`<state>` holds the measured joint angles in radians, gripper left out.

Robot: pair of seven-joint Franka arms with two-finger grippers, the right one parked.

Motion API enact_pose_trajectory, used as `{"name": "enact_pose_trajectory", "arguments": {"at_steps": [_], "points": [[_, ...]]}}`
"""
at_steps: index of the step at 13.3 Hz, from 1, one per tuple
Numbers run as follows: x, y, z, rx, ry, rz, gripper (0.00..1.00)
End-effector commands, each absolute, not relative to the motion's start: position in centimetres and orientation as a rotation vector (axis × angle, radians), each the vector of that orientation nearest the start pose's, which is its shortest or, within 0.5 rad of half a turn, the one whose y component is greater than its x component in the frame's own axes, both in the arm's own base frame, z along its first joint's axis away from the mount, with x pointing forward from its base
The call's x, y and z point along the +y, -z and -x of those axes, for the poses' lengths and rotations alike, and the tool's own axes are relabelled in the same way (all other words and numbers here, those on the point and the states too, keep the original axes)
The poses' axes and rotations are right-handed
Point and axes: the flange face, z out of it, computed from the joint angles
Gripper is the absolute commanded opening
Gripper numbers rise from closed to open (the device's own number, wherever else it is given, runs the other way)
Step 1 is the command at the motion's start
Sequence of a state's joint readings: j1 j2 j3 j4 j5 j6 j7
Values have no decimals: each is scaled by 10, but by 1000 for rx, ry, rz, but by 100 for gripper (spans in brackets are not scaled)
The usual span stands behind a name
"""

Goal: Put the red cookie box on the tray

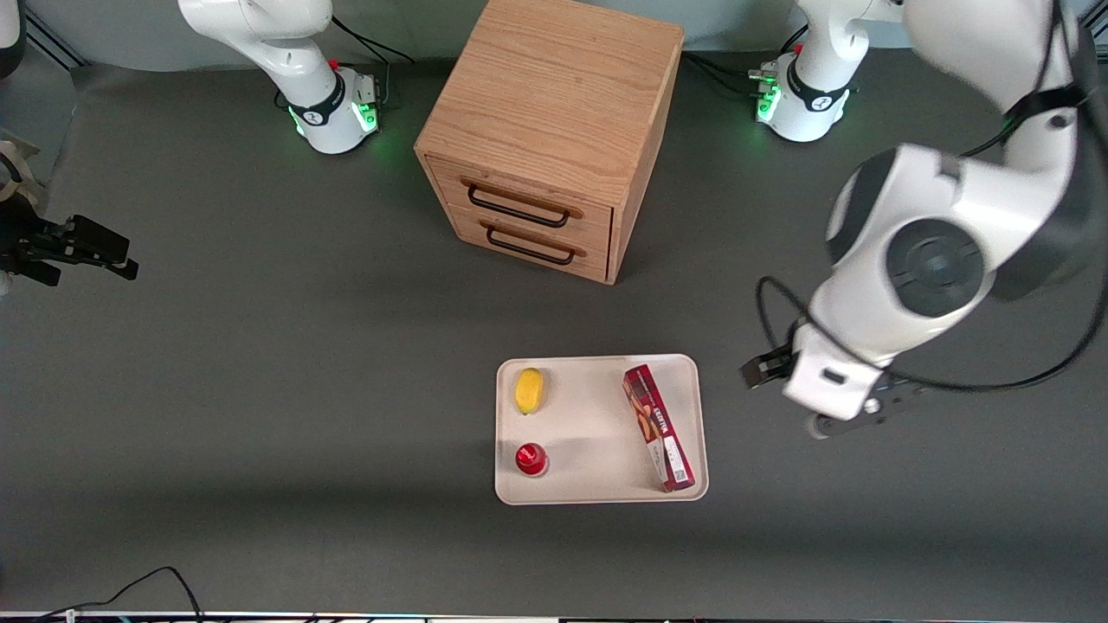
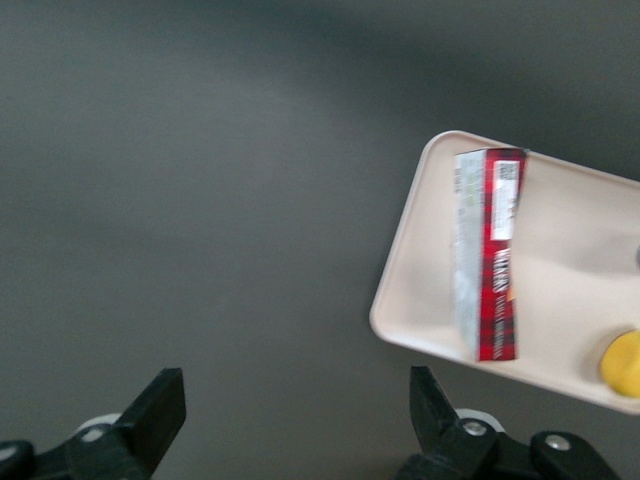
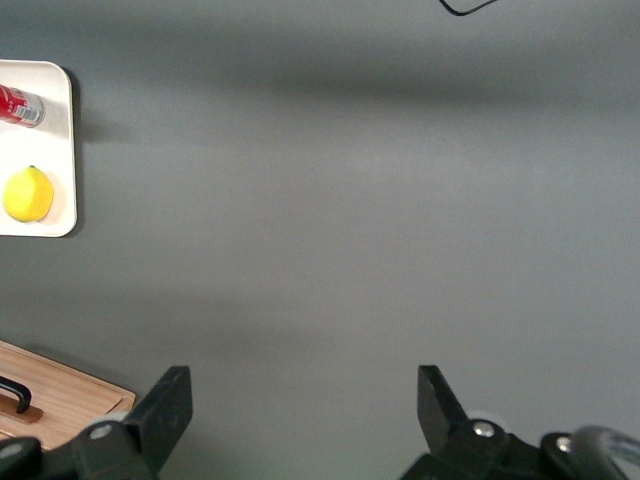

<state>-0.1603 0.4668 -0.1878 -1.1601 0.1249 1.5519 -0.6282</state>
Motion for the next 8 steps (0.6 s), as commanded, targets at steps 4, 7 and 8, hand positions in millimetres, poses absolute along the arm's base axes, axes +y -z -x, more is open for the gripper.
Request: {"name": "enact_pose_trajectory", "arguments": {"at_steps": [4, 7, 8], "points": [[-37, -577, -589, -183, -92, 3047, 100], [23, -590, -580, -62, -77, 3065, 100], [35, -595, -580, -72, -64, 3107, 100]]}}
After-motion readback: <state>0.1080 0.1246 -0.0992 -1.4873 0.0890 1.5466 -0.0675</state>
